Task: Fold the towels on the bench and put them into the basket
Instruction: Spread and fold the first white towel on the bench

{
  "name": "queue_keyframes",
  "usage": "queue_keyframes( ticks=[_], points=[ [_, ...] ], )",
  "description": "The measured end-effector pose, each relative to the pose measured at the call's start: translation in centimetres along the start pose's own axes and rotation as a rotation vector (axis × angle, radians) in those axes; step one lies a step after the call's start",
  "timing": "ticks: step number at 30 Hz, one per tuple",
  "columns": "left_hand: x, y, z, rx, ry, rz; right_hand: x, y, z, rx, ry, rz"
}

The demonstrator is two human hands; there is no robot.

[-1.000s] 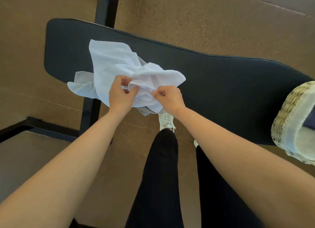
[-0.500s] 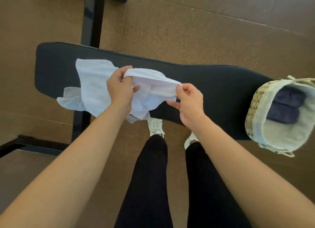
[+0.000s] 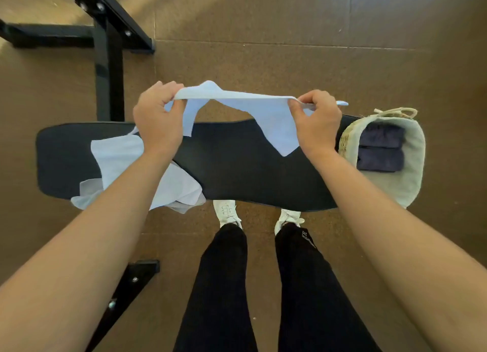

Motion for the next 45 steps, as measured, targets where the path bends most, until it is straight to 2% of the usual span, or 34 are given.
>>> queue_keyframes(
  ticks=[2, 4, 7, 11, 14, 16, 17, 19, 22, 25, 27, 31, 34, 38, 41, 43, 45],
  points=[
    [-0.2, 0.7, -0.6, -0.016, 0.101, 0.090, 0.2, -1.2, 0.3, 0.092, -0.064, -0.041],
    [-0.8, 1.4, -2.4, -0.026, 0.108, 0.147, 0.7, -2.0, -0.9, 0.156, -0.111, -0.097],
    [-3.3, 2.6, -6.6, -0.099, 0.039, 0.218, 3.7, -2.0, -4.6, 0.112, -0.060, -0.214],
    [-8.9, 5.3, -11.8, -0.333, -0.103, 0.345, 11.0, -0.1, -9.8, -0.194, 0.179, -0.386],
    [-13.0, 7.8, -15.0, -0.637, -0.254, 0.463, 15.7, 2.2, -12.9, -0.512, 0.296, -0.497],
    [-14.7, 9.0, -16.6, -0.831, -0.336, 0.595, 18.0, 3.6, -14.6, -0.736, 0.419, -0.477],
    [-15.1, 9.3, -17.2, -0.879, -0.349, 0.662, 18.7, 4.1, -15.3, -0.836, 0.475, -0.463],
    [-14.6, 10.0, -17.5, -0.815, -0.297, 0.744, 19.5, 4.8, -15.8, -0.934, 0.497, -0.482],
    [-12.8, 11.5, -17.0, -0.641, -0.126, 0.682, 19.7, 6.0, -14.6, -0.811, 0.385, -0.481],
    [-11.5, 14.1, -16.4, -0.690, -0.037, 0.569, 19.4, 7.3, -12.6, -0.710, 0.180, -0.549],
    [-11.2, 16.0, -16.1, -0.779, -0.035, 0.572, 19.6, 8.1, -11.4, -0.740, 0.108, -0.622],
    [-11.0, 18.7, -16.7, -0.843, -0.138, 0.524, 21.4, 8.8, -9.8, -0.864, 0.084, -0.693],
    [-10.4, 19.8, -17.8, -0.824, -0.126, 0.544, 22.9, 7.8, -8.7, -0.862, 0.037, -0.720],
    [-9.1, 20.6, -19.8, -0.918, -0.129, 0.513, 24.6, 5.7, -6.8, -0.858, 0.115, -0.750],
    [-8.6, 20.5, -20.5, -1.021, -0.214, 0.331, 25.0, 4.8, -6.1, -0.835, 0.164, -0.829],
    [-8.9, 19.3, -20.2, -0.962, -0.264, 0.194, 24.1, 4.9, -6.4, -0.771, 0.177, -0.866],
    [-9.6, 17.2, -19.3, -0.769, -0.285, 0.158, 22.3, 5.8, -7.5, -0.709, 0.127, -0.831]
  ],
)
Point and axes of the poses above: each hand's wrist, its own z-axis towards the middle knuckle, its own y-axis out of the palm, x = y × z, the point moved 3 cm from there along z, towards the middle knuckle
